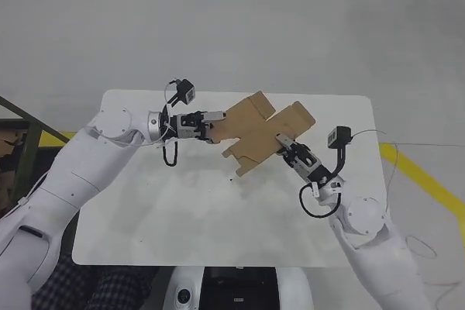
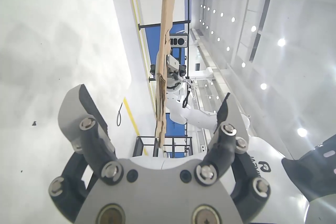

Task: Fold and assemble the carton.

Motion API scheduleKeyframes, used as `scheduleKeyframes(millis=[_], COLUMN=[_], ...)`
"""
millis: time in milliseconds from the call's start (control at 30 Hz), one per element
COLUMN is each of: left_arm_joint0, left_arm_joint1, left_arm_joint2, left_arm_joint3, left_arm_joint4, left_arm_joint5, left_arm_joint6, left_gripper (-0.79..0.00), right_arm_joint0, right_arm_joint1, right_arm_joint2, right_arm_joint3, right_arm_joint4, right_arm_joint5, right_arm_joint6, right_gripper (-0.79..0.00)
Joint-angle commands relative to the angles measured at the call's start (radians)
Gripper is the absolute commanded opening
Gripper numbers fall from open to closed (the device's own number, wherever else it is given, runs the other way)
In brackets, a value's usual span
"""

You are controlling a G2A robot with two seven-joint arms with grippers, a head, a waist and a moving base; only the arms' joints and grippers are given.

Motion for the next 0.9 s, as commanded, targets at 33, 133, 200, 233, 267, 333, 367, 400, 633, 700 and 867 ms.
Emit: scheduleKeyframes(millis=[33,133,200,233,267,333,367,400,633,700,867], left_arm_joint0=[0.012,0.025,0.033,0.037,0.042,0.048,0.050,0.052,0.060,0.060,0.057], left_arm_joint1=[-0.003,-0.005,-0.006,-0.007,-0.009,-0.011,-0.013,-0.014,-0.030,-0.034,-0.045], left_arm_joint2=[-0.011,-0.025,-0.034,-0.040,-0.045,-0.052,-0.054,-0.056,-0.064,-0.068,-0.076], left_arm_joint3=[-0.009,-0.017,-0.023,-0.025,-0.028,-0.031,-0.033,-0.034,-0.023,-0.019,-0.007], left_arm_joint4=[0.011,0.023,0.032,0.029,0.025,0.027,0.027,0.030,0.040,0.043,0.051], left_arm_joint5=[-0.002,0.003,0.006,0.005,0.003,0.005,0.006,0.007,0.017,0.020,0.031], left_arm_joint6=[0.013,0.024,0.039,0.047,0.054,0.057,0.056,0.055,0.051,0.050,0.059], left_gripper=[0.000,0.000,0.000,-0.175,-0.354,-0.523,-0.582,-0.650,-0.785,-0.785,-0.785], right_arm_joint0=[-0.005,-0.006,-0.007,-0.009,-0.011,-0.019,-0.024,-0.028,-0.043,-0.044,-0.048], right_arm_joint1=[-0.006,-0.010,-0.013,-0.014,-0.015,-0.016,-0.018,-0.019,-0.024,-0.026,-0.029], right_arm_joint2=[-0.014,-0.026,-0.033,-0.035,-0.037,-0.040,-0.041,-0.043,-0.044,-0.046,-0.048], right_arm_joint3=[-0.011,-0.018,-0.025,-0.029,-0.033,-0.042,-0.046,-0.051,-0.068,-0.069,-0.078], right_arm_joint4=[-0.014,-0.038,-0.054,-0.063,-0.072,-0.096,-0.101,-0.104,-0.137,-0.143,-0.170], right_arm_joint5=[0.012,0.019,0.023,0.025,0.026,0.030,0.033,0.036,0.050,0.056,0.052], right_arm_joint6=[-0.052,-0.084,-0.097,-0.106,-0.116,-0.138,-0.150,-0.160,-0.190,-0.193,-0.199], right_gripper=[-0.785,-0.785,-0.785,-0.785,-0.785,-0.785,-0.785,-0.785,-0.785,-0.785,-0.785])
